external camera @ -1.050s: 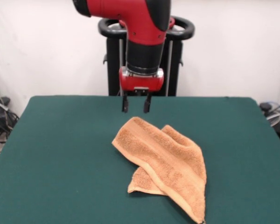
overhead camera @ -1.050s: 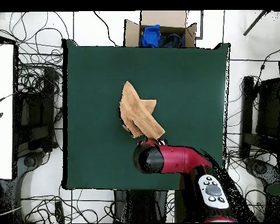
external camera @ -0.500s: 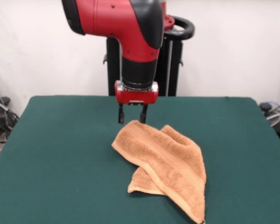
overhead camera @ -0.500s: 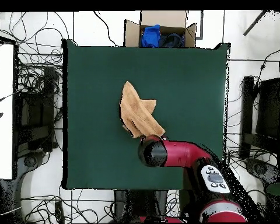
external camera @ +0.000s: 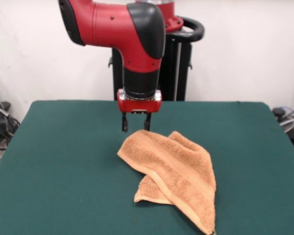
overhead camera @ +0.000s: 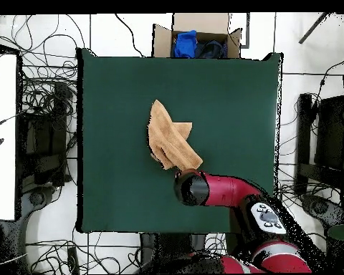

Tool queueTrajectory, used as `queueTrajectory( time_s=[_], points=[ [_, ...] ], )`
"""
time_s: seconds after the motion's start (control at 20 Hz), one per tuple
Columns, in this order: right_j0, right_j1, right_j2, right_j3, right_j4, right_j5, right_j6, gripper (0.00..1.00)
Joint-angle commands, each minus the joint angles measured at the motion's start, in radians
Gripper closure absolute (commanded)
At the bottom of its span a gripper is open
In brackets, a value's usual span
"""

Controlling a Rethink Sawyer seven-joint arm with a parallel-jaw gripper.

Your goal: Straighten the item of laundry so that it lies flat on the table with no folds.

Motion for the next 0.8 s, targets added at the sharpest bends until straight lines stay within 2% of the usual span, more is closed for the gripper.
queueTrajectory(
  time_s=[0.05,0.4,0.8],
  points=[
    [-0.030,0.005,0.086,-0.067,-0.042,-0.002,0.026,0.00],
    [-0.026,-0.060,0.115,-0.125,-0.007,0.156,-0.035,0.00],
    [-0.002,-0.119,0.117,-0.107,0.004,0.204,-0.015,0.00]
  ],
)
